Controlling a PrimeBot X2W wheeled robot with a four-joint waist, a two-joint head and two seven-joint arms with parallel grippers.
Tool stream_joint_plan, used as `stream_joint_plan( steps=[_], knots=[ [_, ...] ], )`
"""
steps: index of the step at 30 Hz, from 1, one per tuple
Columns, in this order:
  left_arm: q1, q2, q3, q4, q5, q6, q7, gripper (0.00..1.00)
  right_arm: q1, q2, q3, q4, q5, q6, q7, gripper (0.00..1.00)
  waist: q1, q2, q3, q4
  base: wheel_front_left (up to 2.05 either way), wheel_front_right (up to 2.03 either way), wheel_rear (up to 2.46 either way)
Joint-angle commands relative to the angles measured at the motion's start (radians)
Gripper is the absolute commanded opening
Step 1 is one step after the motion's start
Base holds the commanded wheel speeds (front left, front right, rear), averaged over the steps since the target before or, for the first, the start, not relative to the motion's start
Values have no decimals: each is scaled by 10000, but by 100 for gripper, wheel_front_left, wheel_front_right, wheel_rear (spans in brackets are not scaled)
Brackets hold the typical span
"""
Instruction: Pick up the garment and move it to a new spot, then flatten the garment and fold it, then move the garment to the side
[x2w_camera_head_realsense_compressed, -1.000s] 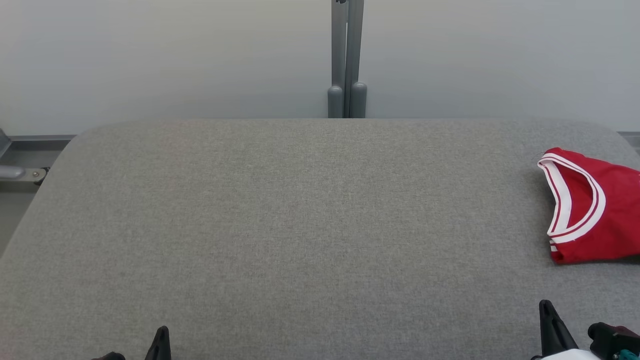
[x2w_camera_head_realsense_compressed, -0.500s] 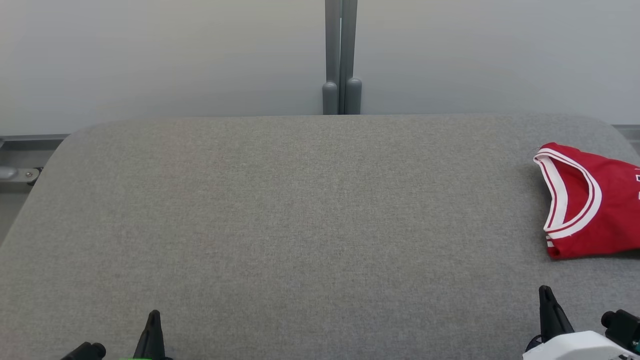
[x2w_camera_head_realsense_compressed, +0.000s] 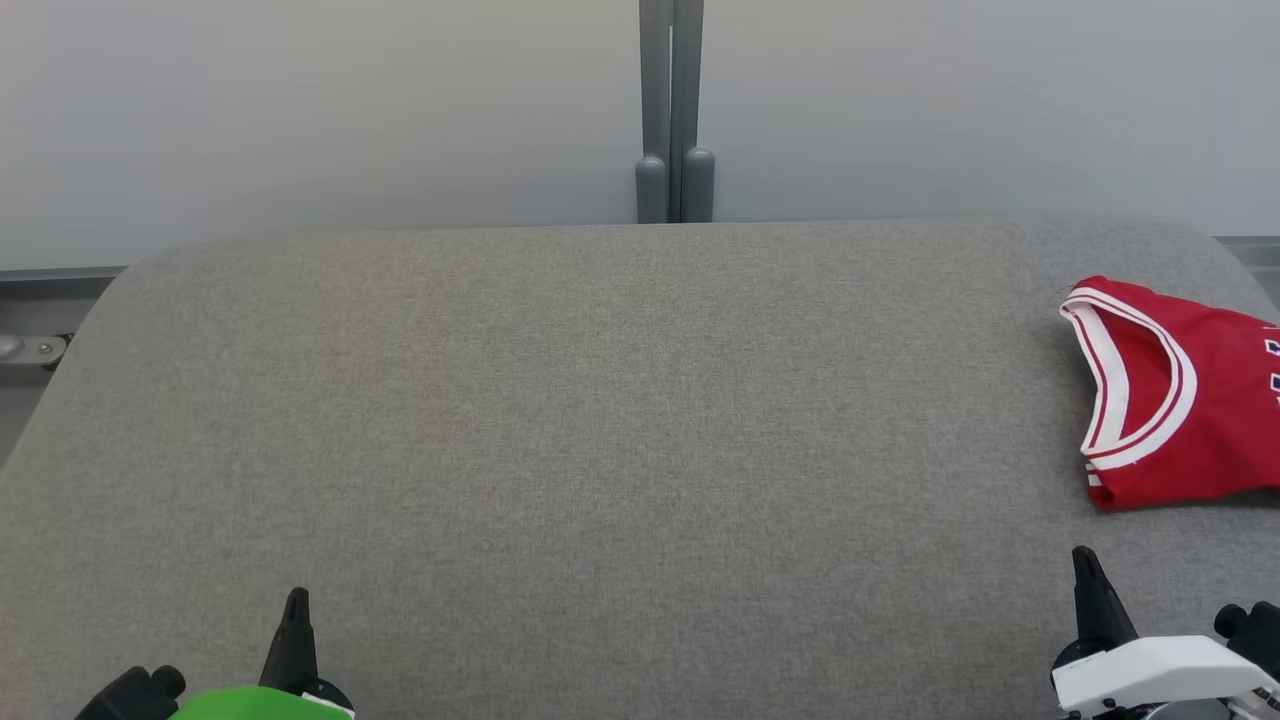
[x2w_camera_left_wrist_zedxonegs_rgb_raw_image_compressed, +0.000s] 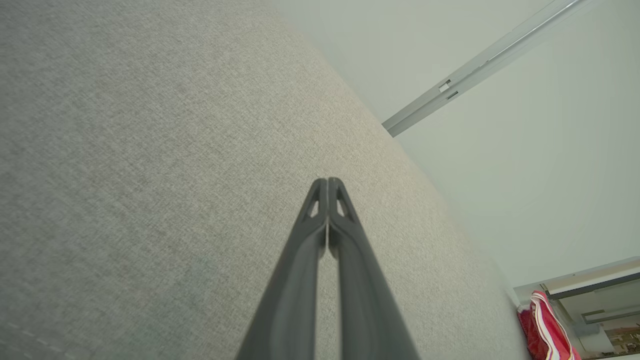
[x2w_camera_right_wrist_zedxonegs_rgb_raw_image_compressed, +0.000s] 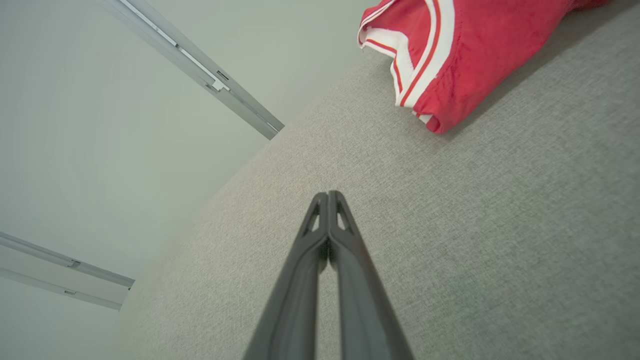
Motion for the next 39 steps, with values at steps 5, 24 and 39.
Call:
stream_joint_plan(
  steps=[5,24,39],
  knots=[
    [-401,26,128,-299,-849,5,239,0,-353,-99,43,-179,1023,-5,226,0,-1,0,45,-56,0,0,0],
    [-668,-5,323,-687,-2880,7,802,0,-725,-136,149,-261,3439,-7,782,0,-1,0,182,-227,0,0,0],
    [-861,-25,447,-941,-4263,8,1200,0,-964,-159,216,-317,5064,-4,1156,0,-1,0,290,-363,0,0,0]
  ],
)
